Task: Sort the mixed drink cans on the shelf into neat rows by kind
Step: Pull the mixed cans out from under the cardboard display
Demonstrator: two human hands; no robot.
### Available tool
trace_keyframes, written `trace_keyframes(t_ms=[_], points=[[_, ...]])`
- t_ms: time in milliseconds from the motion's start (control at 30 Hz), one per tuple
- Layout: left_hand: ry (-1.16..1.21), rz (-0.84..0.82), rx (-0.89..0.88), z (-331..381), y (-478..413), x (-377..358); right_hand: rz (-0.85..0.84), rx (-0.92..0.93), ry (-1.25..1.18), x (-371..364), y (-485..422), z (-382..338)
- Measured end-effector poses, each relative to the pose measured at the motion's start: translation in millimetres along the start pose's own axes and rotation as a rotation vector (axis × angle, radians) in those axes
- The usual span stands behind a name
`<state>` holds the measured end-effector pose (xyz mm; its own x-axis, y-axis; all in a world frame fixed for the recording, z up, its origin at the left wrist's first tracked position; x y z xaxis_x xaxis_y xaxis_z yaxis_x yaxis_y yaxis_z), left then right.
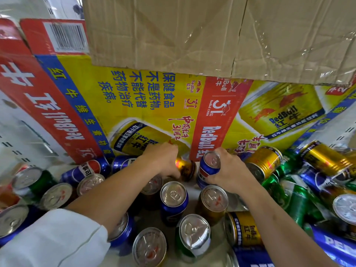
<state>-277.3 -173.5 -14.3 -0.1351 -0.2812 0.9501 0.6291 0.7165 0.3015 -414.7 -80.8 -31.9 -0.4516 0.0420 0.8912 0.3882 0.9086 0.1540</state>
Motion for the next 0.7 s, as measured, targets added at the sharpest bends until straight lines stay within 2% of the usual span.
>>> trace_keyframes(t_ms=[167,400,600,700], points=[[0.076,0.111,-0.090,5.9,-1.0,12.4,-0.024,-0.014,-0.019,-0.7,0.0,1.3],[0.112,0.074,-0.130,11.3,-10.7,-10.8,-0.029,-0.002,-0.052,1.7,4.3,-1.5],[0.295,0.061,-0.091,-20.5,3.5,6.3,-0.139,0.012,-0.082,-0.8,3.8,-3.9],[0.221,0.056,-0.008,-61.8,15.5,11.7,-0.060,0.101,0.066,5.0,4.4,-22.3]])
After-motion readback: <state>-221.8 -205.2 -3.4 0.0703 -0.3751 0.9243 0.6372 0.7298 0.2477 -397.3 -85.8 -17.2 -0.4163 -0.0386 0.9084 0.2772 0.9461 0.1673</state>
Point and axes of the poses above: each hand's wrist, its own y-axis away from the middle knuckle, its own x-axis out of the back of the hand, z = x × y, the point moved 8 cm from there along -y, towards the middle knuckle, and after that the axes turned 5 degrees about y, right-handed, at the moved point
